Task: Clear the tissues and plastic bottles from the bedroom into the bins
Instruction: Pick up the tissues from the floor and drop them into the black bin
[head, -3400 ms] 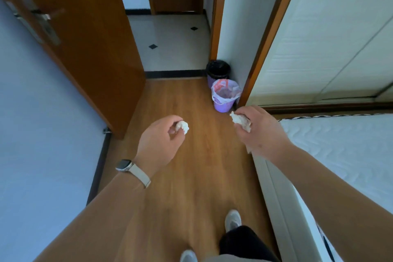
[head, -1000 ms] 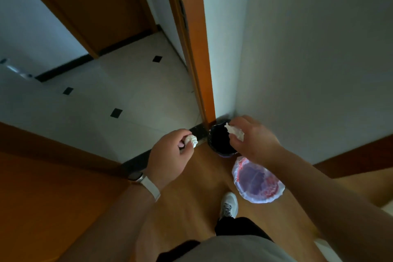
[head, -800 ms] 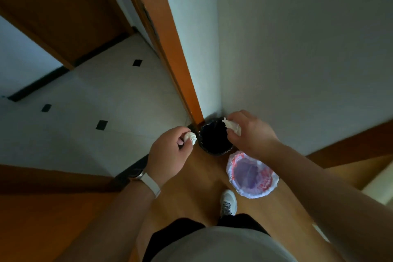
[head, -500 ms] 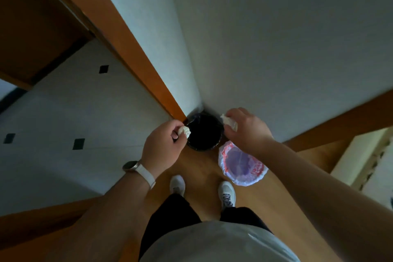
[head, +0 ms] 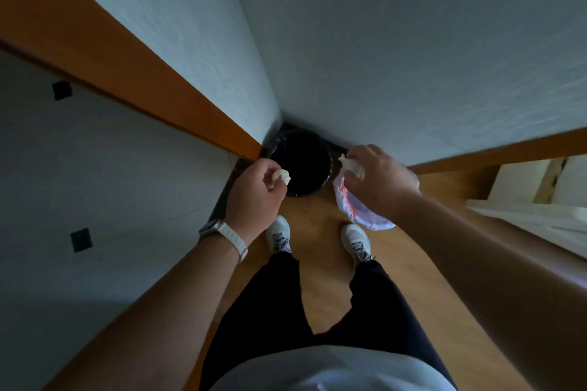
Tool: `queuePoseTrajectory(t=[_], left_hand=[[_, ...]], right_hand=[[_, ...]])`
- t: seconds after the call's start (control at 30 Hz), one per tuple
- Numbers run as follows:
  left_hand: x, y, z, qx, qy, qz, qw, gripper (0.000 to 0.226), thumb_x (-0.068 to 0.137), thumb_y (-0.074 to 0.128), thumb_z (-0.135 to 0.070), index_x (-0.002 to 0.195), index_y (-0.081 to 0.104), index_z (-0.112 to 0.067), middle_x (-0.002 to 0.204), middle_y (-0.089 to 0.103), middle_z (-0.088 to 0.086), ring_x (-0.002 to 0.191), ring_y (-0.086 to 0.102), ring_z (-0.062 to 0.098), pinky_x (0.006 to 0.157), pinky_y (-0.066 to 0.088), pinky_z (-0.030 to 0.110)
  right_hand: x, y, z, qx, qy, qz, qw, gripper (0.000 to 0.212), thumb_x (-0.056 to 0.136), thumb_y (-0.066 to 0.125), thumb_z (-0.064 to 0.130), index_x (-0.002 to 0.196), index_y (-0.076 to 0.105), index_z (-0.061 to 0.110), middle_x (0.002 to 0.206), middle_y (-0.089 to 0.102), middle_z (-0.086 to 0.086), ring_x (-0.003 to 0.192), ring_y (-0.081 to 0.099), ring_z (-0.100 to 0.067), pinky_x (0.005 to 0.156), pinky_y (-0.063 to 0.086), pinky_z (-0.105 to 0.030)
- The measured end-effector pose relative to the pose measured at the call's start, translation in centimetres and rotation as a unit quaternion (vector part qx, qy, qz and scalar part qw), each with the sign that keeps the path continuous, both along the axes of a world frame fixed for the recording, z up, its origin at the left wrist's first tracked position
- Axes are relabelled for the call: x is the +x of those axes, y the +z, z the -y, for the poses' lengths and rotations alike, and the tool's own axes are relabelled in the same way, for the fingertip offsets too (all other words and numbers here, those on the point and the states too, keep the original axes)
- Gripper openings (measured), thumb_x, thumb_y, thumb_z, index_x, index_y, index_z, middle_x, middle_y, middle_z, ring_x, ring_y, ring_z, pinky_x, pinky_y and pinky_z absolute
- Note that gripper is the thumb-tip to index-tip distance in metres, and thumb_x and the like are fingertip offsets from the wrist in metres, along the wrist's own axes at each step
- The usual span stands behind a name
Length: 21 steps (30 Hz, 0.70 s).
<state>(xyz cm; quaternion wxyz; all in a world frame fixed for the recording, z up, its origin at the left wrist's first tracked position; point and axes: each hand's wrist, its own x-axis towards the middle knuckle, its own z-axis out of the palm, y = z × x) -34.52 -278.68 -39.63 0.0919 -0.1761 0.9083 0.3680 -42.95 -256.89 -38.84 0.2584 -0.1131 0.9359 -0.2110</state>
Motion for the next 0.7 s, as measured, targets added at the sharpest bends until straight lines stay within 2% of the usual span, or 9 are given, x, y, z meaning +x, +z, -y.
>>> queuePoseTrajectory(t=[0.1, 0.33, 0.4, 0.53, 0.7], left_hand=[[-0.7, -4.5, 2.1, 0.014, -0.018, 0.024, 0.999, 0.014, 0.091, 0.065, -0.019, 0.105, 0.063, -0.018, 0.089, 0.063, -0.009, 0.077, 0.056, -0.004, 0.060, 0.042, 0.006], [-2.2, -17.0, 5.3, 0.018, -0.045, 0.063, 0.997, 0.012, 0.093, 0.062, -0.023, 0.104, 0.063, -0.020, 0.088, 0.063, -0.009, 0.078, 0.059, 0.006, 0.060, 0.039, 0.009], [-2.5, -21.1, 5.8, 0.010, -0.047, 0.071, 0.996, 0.014, 0.093, 0.062, -0.024, 0.105, 0.063, -0.018, 0.088, 0.064, -0.006, 0.079, 0.060, 0.010, 0.061, 0.042, 0.015], [-2.7, -29.7, 5.8, -0.002, -0.063, 0.087, 0.994, 0.013, 0.092, 0.061, -0.029, 0.100, 0.061, -0.018, 0.084, 0.065, -0.002, 0.076, 0.060, 0.014, 0.062, 0.047, 0.027], [-2.8, -38.4, 5.7, -0.040, -0.084, 0.070, 0.993, 0.016, 0.092, 0.059, -0.030, 0.099, 0.063, -0.016, 0.086, 0.067, 0.000, 0.078, 0.061, 0.017, 0.063, 0.047, 0.032]], right_hand=[[0.0, -4.2, 1.7, 0.006, -0.025, 0.010, 1.000, 0.034, 0.092, 0.055, 0.032, 0.126, 0.054, 0.025, 0.125, 0.057, 0.001, 0.096, 0.057, -0.019, 0.067, 0.035, -0.024], [0.4, -15.8, 4.2, 0.012, -0.055, 0.030, 0.998, 0.035, 0.091, 0.058, 0.031, 0.125, 0.055, 0.022, 0.121, 0.058, -0.004, 0.095, 0.059, -0.023, 0.072, 0.046, -0.031], [0.5, -19.6, 4.4, 0.016, -0.045, 0.026, 0.999, 0.035, 0.091, 0.058, 0.030, 0.124, 0.054, 0.021, 0.119, 0.059, -0.004, 0.095, 0.059, -0.024, 0.071, 0.046, -0.032], [0.6, -27.8, 4.6, 0.046, -0.009, 0.016, 0.999, 0.035, 0.091, 0.056, 0.033, 0.124, 0.052, 0.022, 0.118, 0.057, -0.003, 0.094, 0.059, -0.026, 0.068, 0.037, -0.030], [1.4, -37.1, 5.1, 0.071, 0.015, 0.011, 0.997, 0.037, 0.089, 0.056, 0.033, 0.124, 0.051, 0.021, 0.120, 0.056, -0.004, 0.104, 0.056, -0.032, 0.071, 0.036, -0.033]])
